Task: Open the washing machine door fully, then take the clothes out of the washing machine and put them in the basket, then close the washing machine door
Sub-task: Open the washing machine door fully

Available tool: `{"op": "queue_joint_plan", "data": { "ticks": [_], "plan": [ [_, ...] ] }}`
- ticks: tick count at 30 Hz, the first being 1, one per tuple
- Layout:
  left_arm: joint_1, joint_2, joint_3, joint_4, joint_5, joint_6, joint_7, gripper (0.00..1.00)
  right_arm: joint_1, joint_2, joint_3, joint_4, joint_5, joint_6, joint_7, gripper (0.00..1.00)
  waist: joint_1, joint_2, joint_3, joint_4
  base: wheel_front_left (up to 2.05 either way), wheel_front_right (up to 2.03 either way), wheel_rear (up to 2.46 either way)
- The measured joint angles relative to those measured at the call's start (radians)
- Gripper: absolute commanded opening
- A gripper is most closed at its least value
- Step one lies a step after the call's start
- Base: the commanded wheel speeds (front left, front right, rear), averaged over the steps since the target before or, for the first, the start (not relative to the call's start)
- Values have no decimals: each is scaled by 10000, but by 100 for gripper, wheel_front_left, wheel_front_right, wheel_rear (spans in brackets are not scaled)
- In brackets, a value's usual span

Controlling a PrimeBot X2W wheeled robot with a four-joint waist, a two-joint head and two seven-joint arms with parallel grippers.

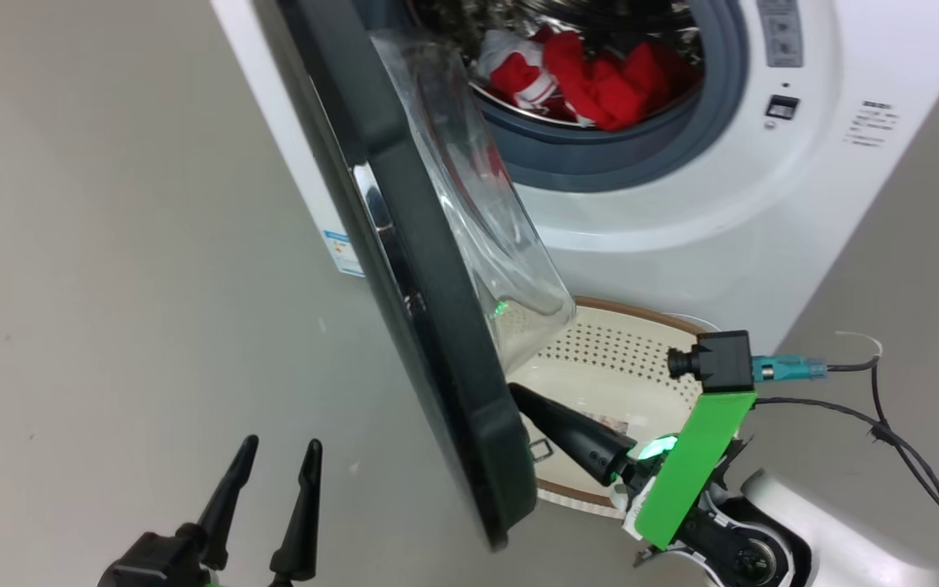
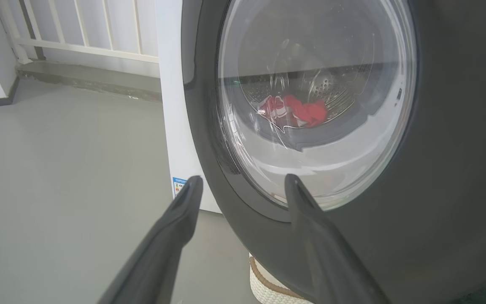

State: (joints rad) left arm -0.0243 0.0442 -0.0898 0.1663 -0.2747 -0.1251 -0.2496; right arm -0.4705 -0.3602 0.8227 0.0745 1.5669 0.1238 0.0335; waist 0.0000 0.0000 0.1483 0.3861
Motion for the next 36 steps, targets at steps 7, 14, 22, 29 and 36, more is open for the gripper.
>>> {"op": "queue_joint_plan", "data": {
  "ticks": [7,14,22,29,36],
  "plan": [
    [13,-19,21,73,-81,0,0,100,0,242,219,35,0,0,132,0,0,0,-68,540,0,0,0],
    [40,-27,150,236,-88,0,0,100,-11,483,370,134,0,0,288,0,0,0,-103,1131,0,0,0],
    [55,-36,360,257,-184,0,0,100,-127,966,625,234,0,0,560,0,0,0,-133,1498,0,0,0],
    [62,-44,453,257,-263,0,0,100,-296,1262,696,347,0,0,594,0,0,1,-122,1513,0,0,0],
    [65,-44,462,255,-259,0,0,100,-296,1252,744,380,-109,2,410,0,0,0,-200,1488,0,0,0]
  ]
}}
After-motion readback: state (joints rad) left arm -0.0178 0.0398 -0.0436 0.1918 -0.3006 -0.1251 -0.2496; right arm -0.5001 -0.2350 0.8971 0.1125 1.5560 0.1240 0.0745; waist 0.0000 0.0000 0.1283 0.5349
